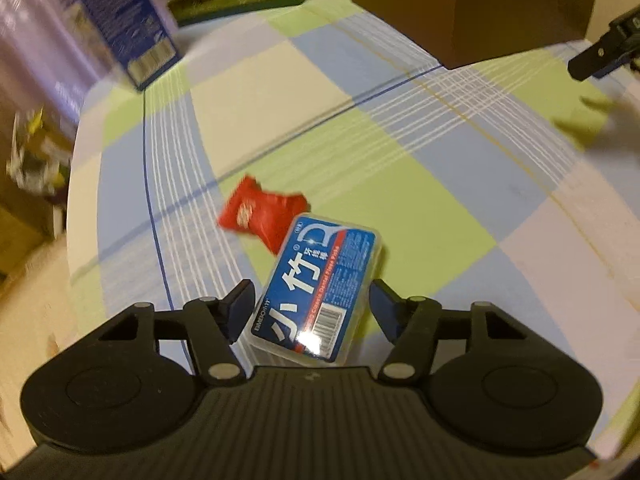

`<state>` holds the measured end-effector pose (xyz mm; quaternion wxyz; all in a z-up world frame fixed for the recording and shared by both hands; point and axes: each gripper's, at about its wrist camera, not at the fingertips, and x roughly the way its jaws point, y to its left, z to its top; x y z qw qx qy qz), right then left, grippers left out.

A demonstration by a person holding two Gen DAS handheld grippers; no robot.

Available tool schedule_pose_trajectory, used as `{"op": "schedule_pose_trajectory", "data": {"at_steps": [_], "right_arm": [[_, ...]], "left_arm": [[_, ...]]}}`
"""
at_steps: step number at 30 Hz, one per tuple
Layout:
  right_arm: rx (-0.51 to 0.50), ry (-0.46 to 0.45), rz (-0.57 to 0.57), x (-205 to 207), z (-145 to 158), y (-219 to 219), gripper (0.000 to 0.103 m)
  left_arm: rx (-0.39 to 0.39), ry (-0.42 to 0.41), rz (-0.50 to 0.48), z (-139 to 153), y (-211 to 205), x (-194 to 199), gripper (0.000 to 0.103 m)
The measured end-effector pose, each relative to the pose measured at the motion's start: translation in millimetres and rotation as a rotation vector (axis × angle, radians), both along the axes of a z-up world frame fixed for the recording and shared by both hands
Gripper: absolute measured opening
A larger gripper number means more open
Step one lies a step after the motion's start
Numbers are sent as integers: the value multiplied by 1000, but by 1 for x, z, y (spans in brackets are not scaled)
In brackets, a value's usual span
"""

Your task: Organize objects

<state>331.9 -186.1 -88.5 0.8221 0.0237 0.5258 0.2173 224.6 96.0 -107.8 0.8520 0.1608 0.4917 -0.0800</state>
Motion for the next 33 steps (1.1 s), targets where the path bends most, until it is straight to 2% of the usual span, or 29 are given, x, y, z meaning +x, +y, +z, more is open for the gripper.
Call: {"op": "schedule_pose_trajectory", "data": {"at_steps": [7, 14, 18, 24, 33], "right_arm": [[-3, 13, 28, 3, -4, 12, 78], [-3, 17, 75, 1, -6, 27, 78], [-5, 25, 89, -1, -8, 34, 78], [-2, 31, 159, -5, -12, 57, 78], [8, -26, 413, -21, -15, 139, 77]], "left_arm": [[-90, 31, 105, 7, 10, -11, 59], [-88, 50, 89, -2, 5, 2, 60], [-102, 54, 130, -3, 8, 3, 58], [-132, 39, 276, 6, 26, -5, 57], [-151, 13, 553, 18, 71, -11, 57]]}}
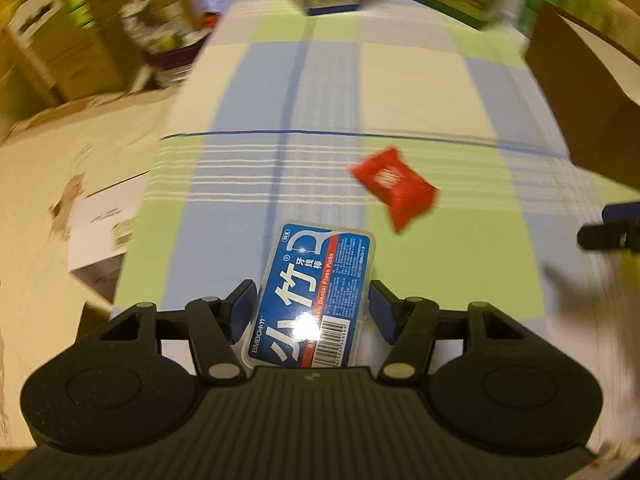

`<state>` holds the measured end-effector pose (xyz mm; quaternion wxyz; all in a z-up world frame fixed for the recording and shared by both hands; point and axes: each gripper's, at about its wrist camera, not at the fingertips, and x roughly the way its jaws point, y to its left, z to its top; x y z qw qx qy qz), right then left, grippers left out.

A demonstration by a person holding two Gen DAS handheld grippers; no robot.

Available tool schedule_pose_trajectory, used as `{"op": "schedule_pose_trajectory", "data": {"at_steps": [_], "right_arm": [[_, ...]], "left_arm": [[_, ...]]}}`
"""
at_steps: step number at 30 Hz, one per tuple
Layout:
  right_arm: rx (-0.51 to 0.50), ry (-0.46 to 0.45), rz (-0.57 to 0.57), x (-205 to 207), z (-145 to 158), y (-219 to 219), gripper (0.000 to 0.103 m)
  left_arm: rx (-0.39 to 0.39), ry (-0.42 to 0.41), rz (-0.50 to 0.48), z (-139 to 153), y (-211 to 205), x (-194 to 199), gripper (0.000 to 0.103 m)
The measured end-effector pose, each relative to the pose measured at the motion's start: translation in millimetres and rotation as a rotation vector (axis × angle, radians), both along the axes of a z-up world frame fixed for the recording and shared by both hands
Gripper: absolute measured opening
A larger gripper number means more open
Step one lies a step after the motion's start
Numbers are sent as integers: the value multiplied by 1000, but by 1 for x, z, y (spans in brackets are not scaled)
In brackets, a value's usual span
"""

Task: Organize objects
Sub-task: 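Grasp the red candy packet with the right tool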

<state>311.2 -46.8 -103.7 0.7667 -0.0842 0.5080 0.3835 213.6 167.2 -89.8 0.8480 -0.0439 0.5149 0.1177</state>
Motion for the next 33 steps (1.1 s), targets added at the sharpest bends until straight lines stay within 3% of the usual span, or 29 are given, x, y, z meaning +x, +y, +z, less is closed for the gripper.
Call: {"op": "schedule_pose_trajectory", "data": {"at_steps": [9, 15, 21, 25, 30, 31, 33], "right_arm": [[44, -66, 176, -6, -12, 91, 76], [-4, -77, 211, -4, -36, 133, 67], [-35, -104, 225, -2, -49, 148, 56], [-55, -152, 263, -8, -51, 154, 37], [-64, -168, 298, -15, -51, 148, 36], [-64, -168, 304, -16, -51, 145, 27], [-67, -165, 312, -19, -50, 139, 27]], "left_arm": [[-8, 32, 141, -6, 27, 9, 57], [-12, 25, 181, -6, 37, 15, 57], [-13, 21, 199, -6, 44, 19, 58], [-13, 21, 205, -7, 46, 24, 58], [-17, 20, 192, -8, 42, 26, 58], [-20, 21, 189, -9, 40, 26, 58], [-25, 24, 178, -10, 35, 26, 58]]}}
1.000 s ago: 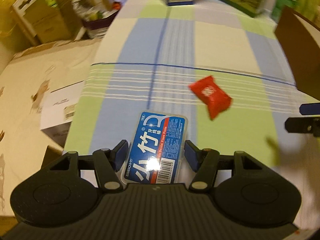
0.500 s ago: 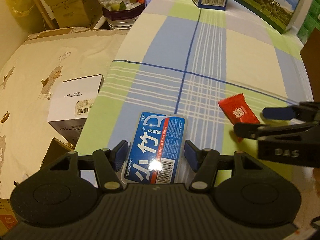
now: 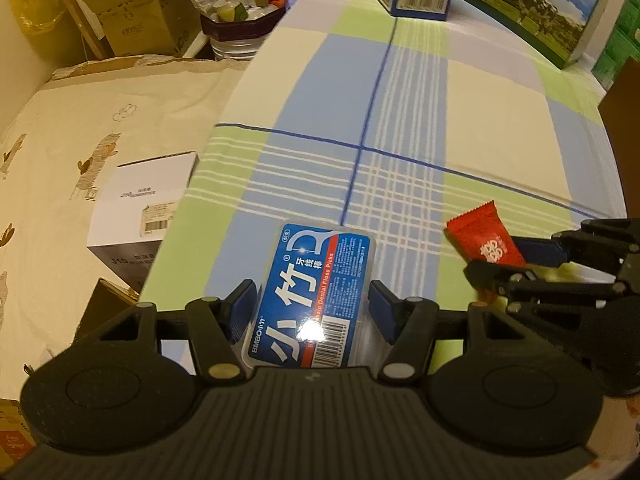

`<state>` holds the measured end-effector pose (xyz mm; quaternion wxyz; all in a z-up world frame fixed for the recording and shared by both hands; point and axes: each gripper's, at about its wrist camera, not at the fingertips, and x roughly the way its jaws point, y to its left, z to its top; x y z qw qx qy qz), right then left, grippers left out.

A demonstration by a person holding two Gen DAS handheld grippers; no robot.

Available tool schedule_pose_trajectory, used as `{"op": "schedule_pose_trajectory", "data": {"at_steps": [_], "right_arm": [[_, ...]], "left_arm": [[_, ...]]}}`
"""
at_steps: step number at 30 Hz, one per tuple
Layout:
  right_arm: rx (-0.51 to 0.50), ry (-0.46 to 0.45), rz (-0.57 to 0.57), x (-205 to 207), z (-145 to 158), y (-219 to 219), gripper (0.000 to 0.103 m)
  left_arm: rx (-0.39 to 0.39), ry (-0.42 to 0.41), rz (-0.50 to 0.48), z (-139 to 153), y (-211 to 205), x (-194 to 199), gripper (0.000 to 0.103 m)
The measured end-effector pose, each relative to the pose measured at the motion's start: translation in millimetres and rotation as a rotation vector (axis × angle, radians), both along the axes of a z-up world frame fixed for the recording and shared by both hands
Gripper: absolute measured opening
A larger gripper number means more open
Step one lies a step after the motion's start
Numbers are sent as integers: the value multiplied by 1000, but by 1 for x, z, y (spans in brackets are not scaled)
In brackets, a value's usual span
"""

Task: Organize objects
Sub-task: 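Grasp the red candy packet with the right tool, then carry the floss-pick box with the left tool while the right tool carries the candy to the brown box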

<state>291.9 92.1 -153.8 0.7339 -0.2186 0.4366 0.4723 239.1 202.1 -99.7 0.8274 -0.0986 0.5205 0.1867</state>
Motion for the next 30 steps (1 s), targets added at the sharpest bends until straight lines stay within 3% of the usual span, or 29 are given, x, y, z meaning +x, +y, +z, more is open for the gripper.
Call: {"op": "schedule_pose_trajectory", "data": {"at_steps": [17, 30], "right_arm": [[-19, 98, -92, -11, 8, -101, 25], [33, 134, -265, -3, 40, -216, 25]], "left_arm": [[-25, 11, -131, 3, -75, -9, 57], [-50, -75, -301, 42, -167, 3, 57]]}}
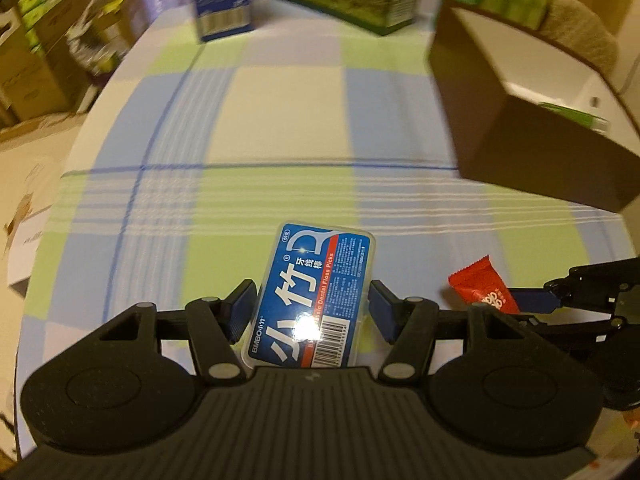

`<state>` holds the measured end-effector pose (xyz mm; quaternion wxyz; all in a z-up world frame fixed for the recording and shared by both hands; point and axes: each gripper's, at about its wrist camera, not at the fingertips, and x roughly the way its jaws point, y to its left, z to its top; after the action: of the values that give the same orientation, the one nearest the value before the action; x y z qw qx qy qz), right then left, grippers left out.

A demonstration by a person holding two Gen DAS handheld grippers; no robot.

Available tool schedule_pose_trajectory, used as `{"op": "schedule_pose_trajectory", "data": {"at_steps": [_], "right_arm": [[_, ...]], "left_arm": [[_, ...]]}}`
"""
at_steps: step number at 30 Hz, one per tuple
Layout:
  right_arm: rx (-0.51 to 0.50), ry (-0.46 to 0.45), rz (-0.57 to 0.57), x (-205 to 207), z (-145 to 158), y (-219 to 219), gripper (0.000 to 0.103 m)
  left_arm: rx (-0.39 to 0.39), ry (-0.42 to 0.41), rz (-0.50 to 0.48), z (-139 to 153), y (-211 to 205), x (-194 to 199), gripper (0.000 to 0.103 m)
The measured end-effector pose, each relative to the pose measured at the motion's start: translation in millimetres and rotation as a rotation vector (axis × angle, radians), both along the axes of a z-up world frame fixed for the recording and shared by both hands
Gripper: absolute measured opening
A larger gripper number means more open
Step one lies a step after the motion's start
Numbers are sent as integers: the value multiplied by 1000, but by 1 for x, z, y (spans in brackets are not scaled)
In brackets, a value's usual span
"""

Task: Organize objects
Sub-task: 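Carry the floss-pick box with the left tool while the right tool carries the candy to the brown box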

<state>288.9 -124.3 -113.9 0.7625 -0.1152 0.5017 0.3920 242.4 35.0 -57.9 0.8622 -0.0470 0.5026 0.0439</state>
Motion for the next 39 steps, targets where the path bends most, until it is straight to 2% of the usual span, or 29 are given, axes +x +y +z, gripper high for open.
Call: {"op": "schedule_pose_trajectory", "data": {"at_steps": [10, 20, 28, 39], "right_arm": [[86, -34, -152, 9, 43, -86, 25], [137, -98, -256, 17, 80, -150, 25], [160, -164, -328, 39, 103, -190, 25], [185, -229, -358, 81, 123, -215, 25]], "left_arm": [[-6, -71, -126, 30, -66, 7, 57], [-5, -138, -223, 60, -123, 23, 57], [3, -186, -278, 78, -161, 47, 57], [17, -237, -301, 94, -195, 89, 58]]}}
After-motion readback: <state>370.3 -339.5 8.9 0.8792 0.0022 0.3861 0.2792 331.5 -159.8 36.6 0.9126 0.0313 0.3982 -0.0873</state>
